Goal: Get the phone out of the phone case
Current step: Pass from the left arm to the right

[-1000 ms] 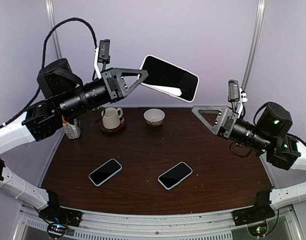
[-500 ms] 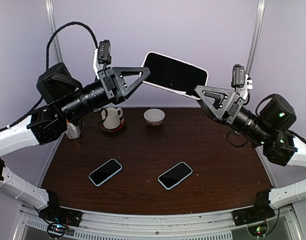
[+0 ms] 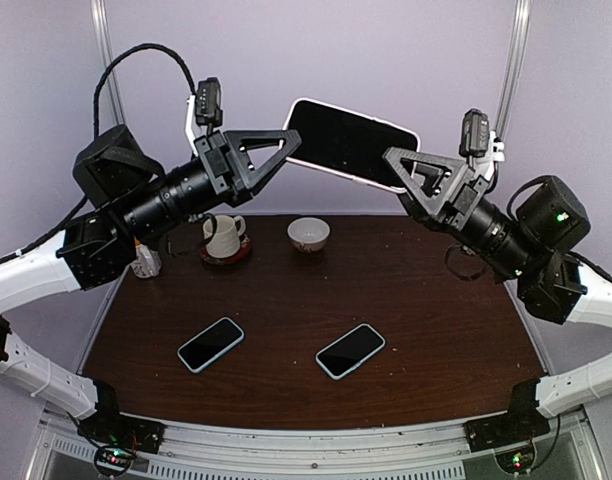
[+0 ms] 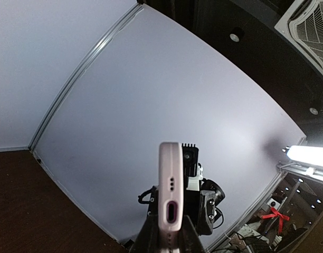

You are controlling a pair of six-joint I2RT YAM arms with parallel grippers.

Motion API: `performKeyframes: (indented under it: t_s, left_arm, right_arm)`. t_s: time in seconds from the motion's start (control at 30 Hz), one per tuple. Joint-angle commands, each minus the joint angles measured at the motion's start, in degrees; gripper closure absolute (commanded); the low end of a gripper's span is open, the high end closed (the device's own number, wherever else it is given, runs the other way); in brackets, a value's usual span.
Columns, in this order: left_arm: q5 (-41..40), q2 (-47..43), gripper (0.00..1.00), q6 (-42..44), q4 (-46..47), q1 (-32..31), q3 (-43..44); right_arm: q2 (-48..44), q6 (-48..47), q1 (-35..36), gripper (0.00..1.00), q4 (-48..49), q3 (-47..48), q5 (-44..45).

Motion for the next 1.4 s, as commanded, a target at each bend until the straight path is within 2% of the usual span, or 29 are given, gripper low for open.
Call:
performKeyframes:
  t_s: [0.0,0.17,0.67,0.83,0.97,1.23,1.27,1.37]
  left_arm:
    - [0.4,-0.4,1.00,-0.4,6.8,-0.2,1.5]
    - [0.1,-0.1,1.00,-0.5,6.6,-0.2,1.4]
    - [-0.6,0.1,1.00,-1.0,6.5,-0.2,0.6]
    - [-1.4,0.0,1.00,-1.2,6.3,-0.2,-0.1]
    - [-2.0,0.0,1.00,-0.8,4.8,-0.2,-0.1]
    - [-5.0,-0.8,0.56,4.3,-0.6,0.0,1.0]
    - [-5.6,-1.0,0.48,5.0,-1.6,0.1,1.0]
    - [-8.1,-2.0,0.33,6.7,-3.1,0.7,0.3]
  right_arm:
    - [0.7,0.6,-0.3,0.49,3.2,1.3,-2.5]
    - [1.0,0.7,-0.3,0.52,3.3,1.3,-1.9]
    - [1.1,0.9,-0.3,0.80,2.9,2.2,-0.2]
    - [0.9,0.9,-0.3,0.95,3.3,1.5,-0.3]
    - [0.0,0.7,-0.3,1.00,2.8,0.2,1.4]
    - [-3.1,-1.0,-0.7,1.00,-1.9,-4.4,8.2]
    - [-3.6,-1.1,-0.7,1.00,-3.1,-4.6,9.3]
    - [-4.7,-1.9,-0.8,1.00,-9.0,-4.2,13.3]
